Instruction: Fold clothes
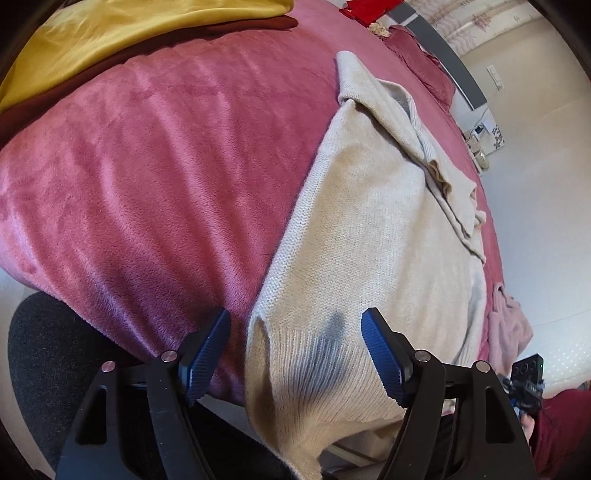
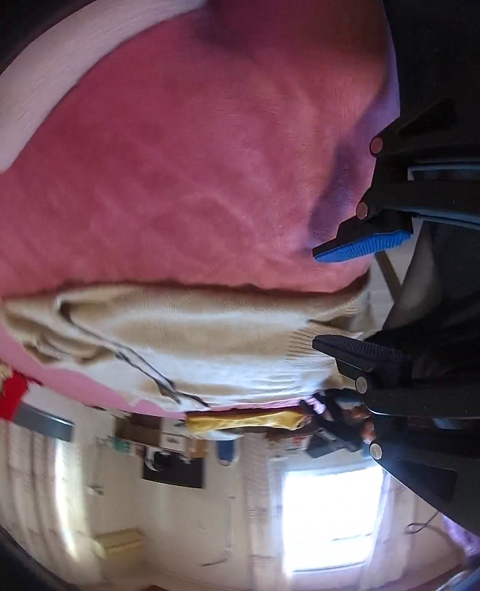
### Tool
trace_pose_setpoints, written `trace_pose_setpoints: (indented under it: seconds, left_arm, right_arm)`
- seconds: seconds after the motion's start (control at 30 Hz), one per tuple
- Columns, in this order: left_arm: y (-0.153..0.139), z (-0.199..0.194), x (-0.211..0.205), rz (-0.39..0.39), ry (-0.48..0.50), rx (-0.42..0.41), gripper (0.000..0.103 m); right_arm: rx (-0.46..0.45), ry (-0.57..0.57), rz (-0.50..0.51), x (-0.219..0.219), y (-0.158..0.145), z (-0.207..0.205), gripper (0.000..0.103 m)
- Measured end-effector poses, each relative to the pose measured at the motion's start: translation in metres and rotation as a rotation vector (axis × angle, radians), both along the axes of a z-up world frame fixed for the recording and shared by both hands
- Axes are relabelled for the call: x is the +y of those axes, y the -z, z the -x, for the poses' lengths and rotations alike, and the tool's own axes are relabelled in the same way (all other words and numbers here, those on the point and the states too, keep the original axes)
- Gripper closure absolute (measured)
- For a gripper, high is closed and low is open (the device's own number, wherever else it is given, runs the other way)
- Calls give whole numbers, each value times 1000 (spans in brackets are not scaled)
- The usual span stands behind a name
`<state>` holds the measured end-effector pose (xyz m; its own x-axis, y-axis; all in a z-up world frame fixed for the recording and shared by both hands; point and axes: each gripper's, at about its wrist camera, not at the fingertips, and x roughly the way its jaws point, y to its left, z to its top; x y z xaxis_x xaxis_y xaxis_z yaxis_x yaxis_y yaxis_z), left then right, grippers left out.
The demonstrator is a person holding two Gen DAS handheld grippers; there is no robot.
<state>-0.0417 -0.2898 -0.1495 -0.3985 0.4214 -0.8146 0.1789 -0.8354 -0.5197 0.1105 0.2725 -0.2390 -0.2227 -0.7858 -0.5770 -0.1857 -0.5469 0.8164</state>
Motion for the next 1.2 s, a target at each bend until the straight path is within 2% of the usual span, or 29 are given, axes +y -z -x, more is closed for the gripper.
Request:
trace_pose_setpoints:
  seconds: [0.17, 0.23, 0.3, 0.37, 0.43, 0.47, 0.5, 0.57, 0.6, 0.67, 0.73, 0.8, 0.87, 0.9, 0.93, 0.97, 1.0, 1.07, 1.13, 1.2]
  left_arm:
    - [-1, 1, 6, 37, 19, -4, 28]
    - [0, 1, 6, 28, 11, -4, 28]
    - [1, 1, 3, 9, -1, -2, 28]
    - [-1, 0, 1, -4, -10, 0, 28]
    - [-5, -2, -1, -5, -10, 22, 28]
    - [-8, -3, -2, 2, -11, 32, 28]
    - [-8, -2, -3, 4, -13, 36, 28]
    - [-7, -1, -3, -8, -18, 37, 28]
    - [-6, 0, -2, -15, -21, 38, 28]
    - [-4, 2, -2, -23, -26, 35, 28]
    - [-2, 5, 2, -20, -28, 21, 28]
    - [-3, 5, 4, -8, -18, 19, 28]
    - [-6, 4, 5, -10, 1, 38, 28]
    - [-7, 4, 4, -9, 3, 43, 28]
    - [-7, 4, 3, -5, -1, 41, 28]
    - [-7, 4, 2, -6, -5, 38, 28]
    - [-6, 4, 0, -11, -10, 35, 28]
    - [-5, 4, -3, -17, -20, 26, 28]
    - [-5, 4, -5, -15, -22, 19, 28]
    - [-5, 4, -3, 2, 5, 12, 28]
  right_arm:
    - [55, -170, 91, -55, -14, -8, 61]
    - [43, -196, 86, -81, -10, -2, 61]
    - [-13, -197, 42, -94, 5, 0, 61]
    - [-28, -78, -122, -71, 12, -4, 68]
    - [-74, 137, -212, -27, 14, -15, 75]
    - [-112, 255, -216, -1, 15, -25, 76]
    - [-130, 325, -184, 17, 15, -35, 76]
    - [-91, 279, -185, 23, 1, -43, 66]
    - [-44, 212, -203, 15, -10, -43, 65]
    - [-4, 80, -133, -11, -19, -37, 63]
    - [-38, 24, -93, -34, -11, -27, 63]
    - [-72, 10, -145, -52, 3, -21, 63]
    - [-92, 48, -141, -51, 17, -18, 62]
    - [-104, 63, -88, -53, 26, -17, 64]
    - [-127, 81, -7, -54, 37, -18, 75]
    - [-147, 95, 27, -52, 42, -20, 92]
    - [-167, 109, 58, -50, 47, -22, 99]
    - [-163, 144, 23, -33, 48, -29, 100]
    - [-172, 178, -55, -9, 43, -37, 101]
    - [-183, 193, -101, 9, 40, -43, 101]
